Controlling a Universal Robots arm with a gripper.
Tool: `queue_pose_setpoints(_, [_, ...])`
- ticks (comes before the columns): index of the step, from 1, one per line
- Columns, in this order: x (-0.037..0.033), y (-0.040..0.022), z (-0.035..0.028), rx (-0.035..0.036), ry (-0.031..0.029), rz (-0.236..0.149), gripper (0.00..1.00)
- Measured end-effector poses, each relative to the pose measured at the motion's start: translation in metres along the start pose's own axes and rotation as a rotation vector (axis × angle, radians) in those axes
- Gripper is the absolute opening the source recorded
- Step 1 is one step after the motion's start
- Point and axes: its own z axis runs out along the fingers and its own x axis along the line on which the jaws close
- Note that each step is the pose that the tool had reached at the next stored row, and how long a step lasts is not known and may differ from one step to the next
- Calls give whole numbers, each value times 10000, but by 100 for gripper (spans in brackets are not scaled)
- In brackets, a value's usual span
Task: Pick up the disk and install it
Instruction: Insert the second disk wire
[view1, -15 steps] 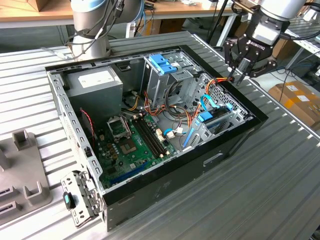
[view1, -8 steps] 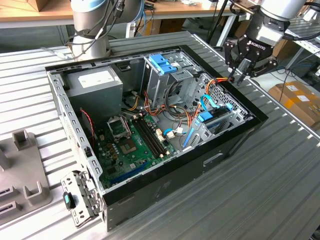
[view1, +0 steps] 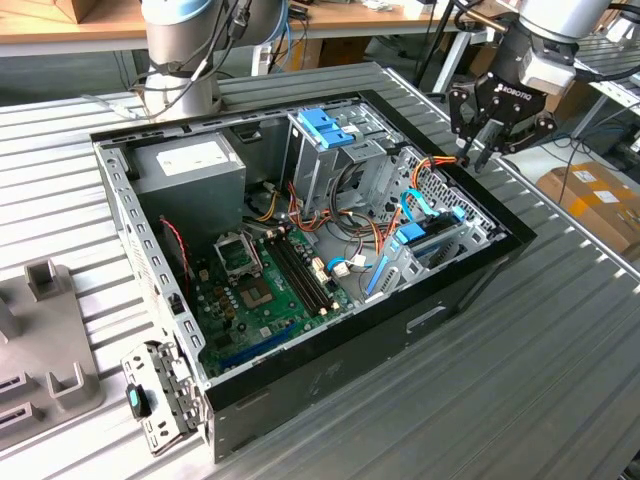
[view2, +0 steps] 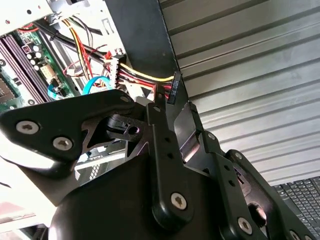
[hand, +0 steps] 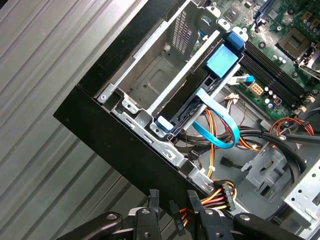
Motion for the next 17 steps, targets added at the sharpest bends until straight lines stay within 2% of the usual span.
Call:
queue_pose_setpoints(4, [0,0,1,-4,5,-3,36])
queue_pose_setpoints(6, [-1,-1,-1,-65,77,-25,36])
queue_pose_setpoints(7, [-1,-1,1,-127,154,-119,36])
queue_pose_setpoints(8, [-1,-1,2,-177,220,-325,36])
queue_pose_setpoints(9, [-1,-1,4,-192,243,-479,36])
queue_pose_setpoints(15, [-4,-4,6,-186,290,-1578,36])
queue_pose_setpoints(17, [-6,-6,2,-212,329,-1824,36])
